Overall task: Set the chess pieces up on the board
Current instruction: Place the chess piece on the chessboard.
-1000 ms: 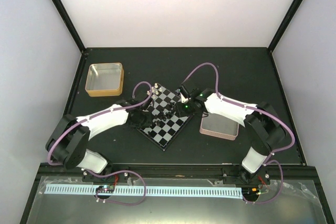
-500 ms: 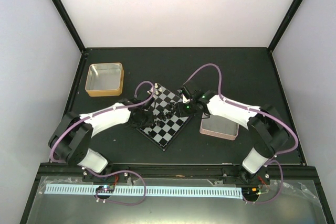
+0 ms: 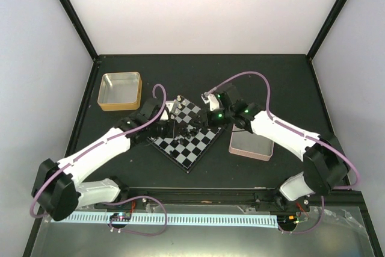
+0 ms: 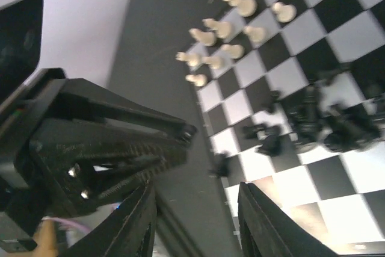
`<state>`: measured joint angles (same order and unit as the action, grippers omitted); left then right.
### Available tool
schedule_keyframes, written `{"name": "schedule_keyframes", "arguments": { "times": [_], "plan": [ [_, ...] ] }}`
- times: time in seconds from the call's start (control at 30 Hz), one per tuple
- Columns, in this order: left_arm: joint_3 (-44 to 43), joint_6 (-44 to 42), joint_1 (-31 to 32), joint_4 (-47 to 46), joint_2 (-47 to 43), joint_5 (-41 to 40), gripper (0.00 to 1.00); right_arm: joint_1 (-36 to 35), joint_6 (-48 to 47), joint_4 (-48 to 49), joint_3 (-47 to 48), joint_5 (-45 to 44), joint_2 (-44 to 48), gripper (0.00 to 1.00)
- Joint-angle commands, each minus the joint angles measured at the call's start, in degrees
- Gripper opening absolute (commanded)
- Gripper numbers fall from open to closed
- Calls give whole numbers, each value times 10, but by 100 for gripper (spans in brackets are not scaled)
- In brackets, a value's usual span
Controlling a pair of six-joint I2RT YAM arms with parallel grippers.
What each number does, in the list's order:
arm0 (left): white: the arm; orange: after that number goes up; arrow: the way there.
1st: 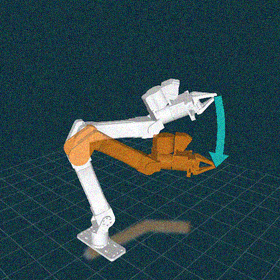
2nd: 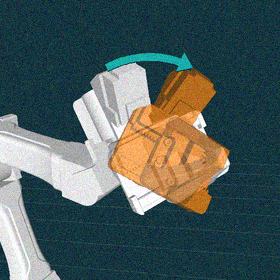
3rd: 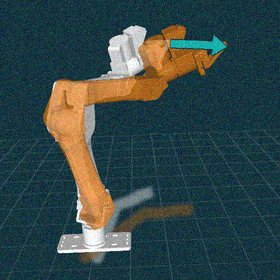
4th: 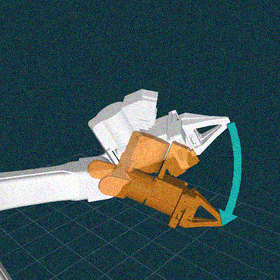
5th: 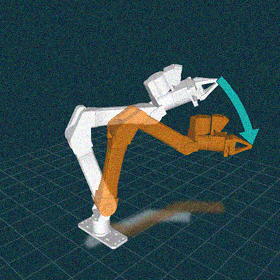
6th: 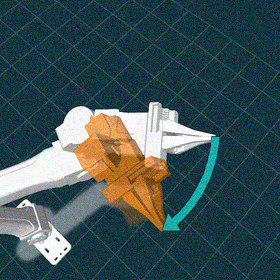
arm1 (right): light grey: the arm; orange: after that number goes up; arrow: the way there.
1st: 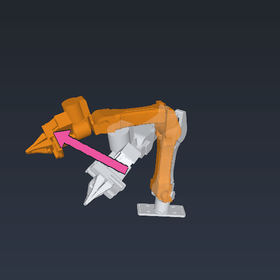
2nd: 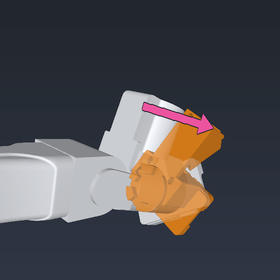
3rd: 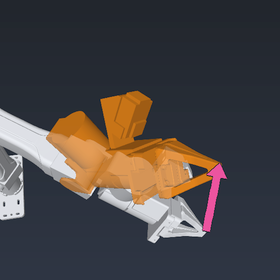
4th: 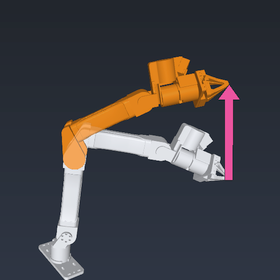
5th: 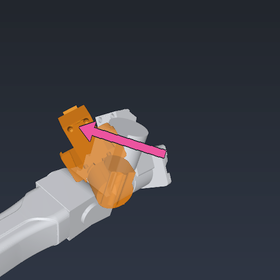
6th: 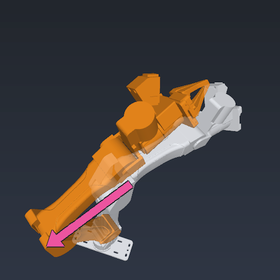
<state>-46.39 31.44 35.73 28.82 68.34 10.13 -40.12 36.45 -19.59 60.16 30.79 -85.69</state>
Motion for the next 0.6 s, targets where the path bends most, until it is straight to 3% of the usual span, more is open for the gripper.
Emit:
{"name": "schedule_keyframes", "arguments": {
  "times": [0.0,0.17,0.57],
  "plan": [
    [13,-62,5,-119,-41,129,6,9,80,62,-12,106,29,41],
    [39,-82,5,-205,-69,182,5,16,100,61,-18,126,51,40],
    [68,-102,8,-259,-103,220,5,16,134,95,-46,155,81,18]
  ]
}}
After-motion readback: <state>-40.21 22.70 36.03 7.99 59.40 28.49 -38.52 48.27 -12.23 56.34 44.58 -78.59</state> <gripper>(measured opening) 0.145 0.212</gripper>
